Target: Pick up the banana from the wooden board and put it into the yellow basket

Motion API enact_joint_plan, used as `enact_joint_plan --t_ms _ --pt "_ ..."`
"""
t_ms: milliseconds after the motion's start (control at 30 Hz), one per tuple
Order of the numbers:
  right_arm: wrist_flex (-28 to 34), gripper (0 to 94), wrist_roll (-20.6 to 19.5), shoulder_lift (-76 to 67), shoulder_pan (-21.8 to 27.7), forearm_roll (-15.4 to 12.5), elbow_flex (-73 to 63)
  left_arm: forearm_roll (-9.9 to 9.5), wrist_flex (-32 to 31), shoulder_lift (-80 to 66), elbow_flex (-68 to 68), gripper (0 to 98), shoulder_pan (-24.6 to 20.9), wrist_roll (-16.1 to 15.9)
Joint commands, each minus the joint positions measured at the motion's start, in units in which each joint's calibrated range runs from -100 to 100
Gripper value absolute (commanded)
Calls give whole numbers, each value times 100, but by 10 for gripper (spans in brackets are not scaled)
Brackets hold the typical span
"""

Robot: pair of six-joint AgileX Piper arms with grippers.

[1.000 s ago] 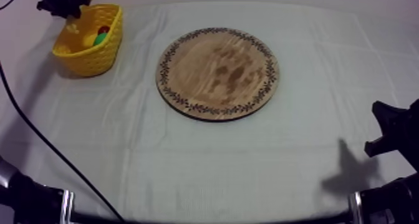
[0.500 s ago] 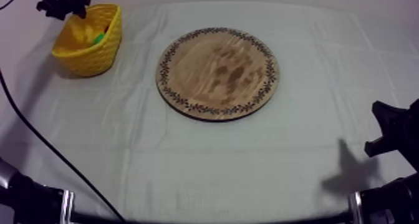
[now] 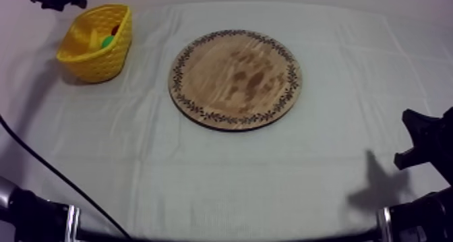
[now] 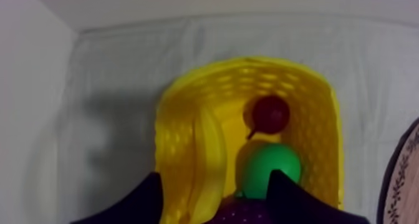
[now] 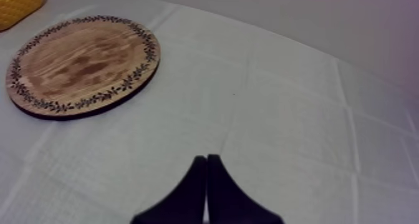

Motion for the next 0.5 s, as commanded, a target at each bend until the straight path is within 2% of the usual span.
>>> enact_joint_plan --t_ms 0,100,233,467 --pt "0 3 -1 0 0 0 -3 0 -189 -350 140 509 0 -1" --pt "0 3 -1 0 0 0 -3 -1 -423 -844 401 399 0 -24" --pt "0 3 -1 0 0 0 -3 32 -648 -1610 813 304 -11 -40" --pt "0 3 -1 0 0 0 -3 152 -740 -3246 1836 70 -3 -179"
